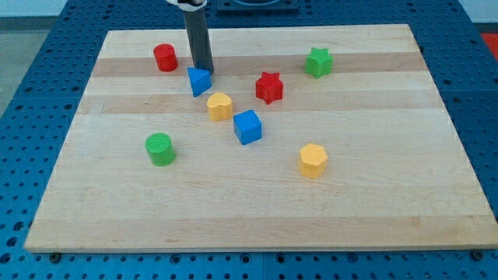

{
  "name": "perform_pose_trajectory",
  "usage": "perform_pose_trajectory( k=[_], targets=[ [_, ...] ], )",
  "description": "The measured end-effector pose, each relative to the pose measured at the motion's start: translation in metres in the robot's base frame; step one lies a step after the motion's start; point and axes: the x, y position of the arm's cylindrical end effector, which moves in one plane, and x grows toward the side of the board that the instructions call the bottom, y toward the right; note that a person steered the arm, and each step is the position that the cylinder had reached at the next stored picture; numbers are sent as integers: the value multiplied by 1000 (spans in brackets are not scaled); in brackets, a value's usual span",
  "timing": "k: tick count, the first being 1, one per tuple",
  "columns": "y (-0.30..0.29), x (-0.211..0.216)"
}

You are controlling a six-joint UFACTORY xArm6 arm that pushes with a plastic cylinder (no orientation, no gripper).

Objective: Push the red circle down a bit

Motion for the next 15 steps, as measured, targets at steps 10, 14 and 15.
perform_pose_trajectory(
  k=[10,14,15],
  targets=[
    [-100,-72],
    [-88,-60],
    [-61,-77]
  ],
)
